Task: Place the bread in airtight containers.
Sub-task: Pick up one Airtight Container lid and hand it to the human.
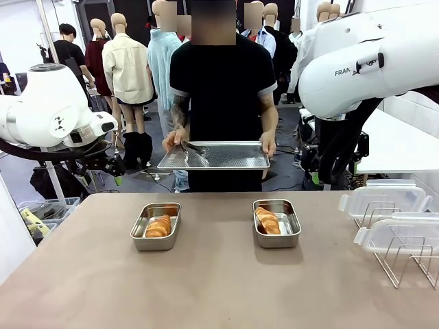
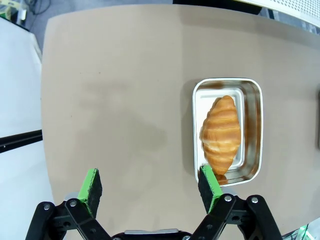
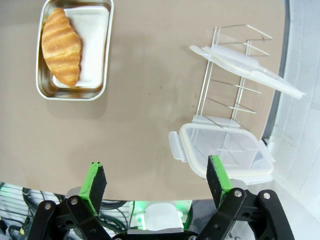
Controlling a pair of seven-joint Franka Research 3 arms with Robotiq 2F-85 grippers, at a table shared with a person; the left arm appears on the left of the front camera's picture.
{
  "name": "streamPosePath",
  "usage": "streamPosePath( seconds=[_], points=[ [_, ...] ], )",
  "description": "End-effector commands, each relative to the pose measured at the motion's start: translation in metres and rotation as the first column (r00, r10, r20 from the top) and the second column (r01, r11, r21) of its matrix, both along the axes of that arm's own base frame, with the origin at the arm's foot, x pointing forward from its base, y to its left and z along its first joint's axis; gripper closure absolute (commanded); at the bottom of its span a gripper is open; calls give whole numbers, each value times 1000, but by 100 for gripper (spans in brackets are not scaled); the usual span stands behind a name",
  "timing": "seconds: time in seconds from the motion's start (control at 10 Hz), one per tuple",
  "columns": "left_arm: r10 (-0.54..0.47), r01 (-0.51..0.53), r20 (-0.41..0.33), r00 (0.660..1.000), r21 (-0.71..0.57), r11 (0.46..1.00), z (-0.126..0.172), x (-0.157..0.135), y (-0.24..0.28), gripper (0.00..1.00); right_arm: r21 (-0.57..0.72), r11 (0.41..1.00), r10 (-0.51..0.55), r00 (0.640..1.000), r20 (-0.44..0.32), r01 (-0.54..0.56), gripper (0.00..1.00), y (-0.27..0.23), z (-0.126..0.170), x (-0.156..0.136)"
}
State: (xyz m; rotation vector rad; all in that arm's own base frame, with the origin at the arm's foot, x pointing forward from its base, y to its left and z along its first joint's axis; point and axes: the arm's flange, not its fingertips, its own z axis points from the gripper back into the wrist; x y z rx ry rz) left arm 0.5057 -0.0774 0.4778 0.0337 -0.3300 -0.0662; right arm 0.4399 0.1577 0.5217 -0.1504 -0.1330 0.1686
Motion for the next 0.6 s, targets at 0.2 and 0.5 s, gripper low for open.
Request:
streamPosePath(
  seconds=[0.2, 0.5],
  points=[
    [22, -22, 13, 1000, 5, 1000, 1, 0, 2, 0, 11, 1000, 0, 1000, 7, 0, 0, 0, -2, 0],
    [22, -22, 13, 1000, 5, 1000, 1, 0, 2, 0, 11, 1000, 0, 1000, 7, 0, 0, 0, -2, 0]
  ],
)
